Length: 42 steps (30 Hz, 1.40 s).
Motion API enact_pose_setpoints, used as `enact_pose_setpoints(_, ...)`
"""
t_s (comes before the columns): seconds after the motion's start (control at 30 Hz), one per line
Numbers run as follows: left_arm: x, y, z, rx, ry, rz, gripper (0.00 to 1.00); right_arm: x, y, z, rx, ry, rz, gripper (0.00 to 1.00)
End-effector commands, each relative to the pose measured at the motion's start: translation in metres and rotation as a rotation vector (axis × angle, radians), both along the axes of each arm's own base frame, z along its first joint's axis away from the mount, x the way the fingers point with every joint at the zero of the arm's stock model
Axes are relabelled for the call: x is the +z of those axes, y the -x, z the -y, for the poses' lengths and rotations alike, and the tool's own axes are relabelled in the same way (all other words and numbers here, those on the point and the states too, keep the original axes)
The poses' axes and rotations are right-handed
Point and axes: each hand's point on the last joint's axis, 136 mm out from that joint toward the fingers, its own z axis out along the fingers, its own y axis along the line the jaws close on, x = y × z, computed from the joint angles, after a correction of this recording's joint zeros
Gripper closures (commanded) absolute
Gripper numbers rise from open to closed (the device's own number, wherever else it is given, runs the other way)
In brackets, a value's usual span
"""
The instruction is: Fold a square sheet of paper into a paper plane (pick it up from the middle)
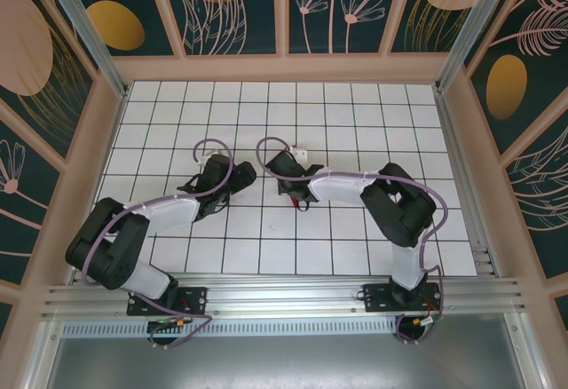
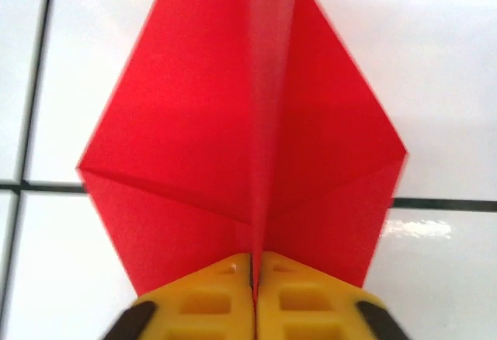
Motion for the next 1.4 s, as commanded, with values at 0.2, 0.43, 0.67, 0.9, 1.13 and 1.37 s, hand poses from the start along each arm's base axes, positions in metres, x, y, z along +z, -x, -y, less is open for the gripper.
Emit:
enact_pose_setpoints(0.2,0.023,0.001,-0.044,0.095,-0.103,0.04,0.02,0.035,-0.064,0.002,0.012,-0.048,0.081,1.0)
enact_pose_setpoints(0.43,0.024,0.001,-0.046,0.098,-0.101,0.034,0.01,0.024,-0.112,0.007,0.025,-0.011,0.093,0.99)
enact_pose_setpoints(0.67,0.02,0.0,-0.039,0.069,-0.086,0.015,0.01,-0.001,-0.133,0.005,0.035,-0.016,0.047,0.98)
enact_pose_setpoints(0.9,0.021,0.0,-0.037,0.057,-0.088,0.008,0.01,-0.02,-0.132,0.003,0.044,-0.013,0.009,0.89)
enact_pose_setpoints(1.13,0.024,-0.001,-0.036,0.053,-0.091,0.012,0.01,-0.036,-0.128,0.005,0.027,0.014,-0.02,0.85)
enact_pose_setpoints(1.37,0.033,-0.003,-0.04,0.06,-0.11,0.025,0.01,-0.005,-0.134,-0.005,0.045,0.014,0.026,0.78)
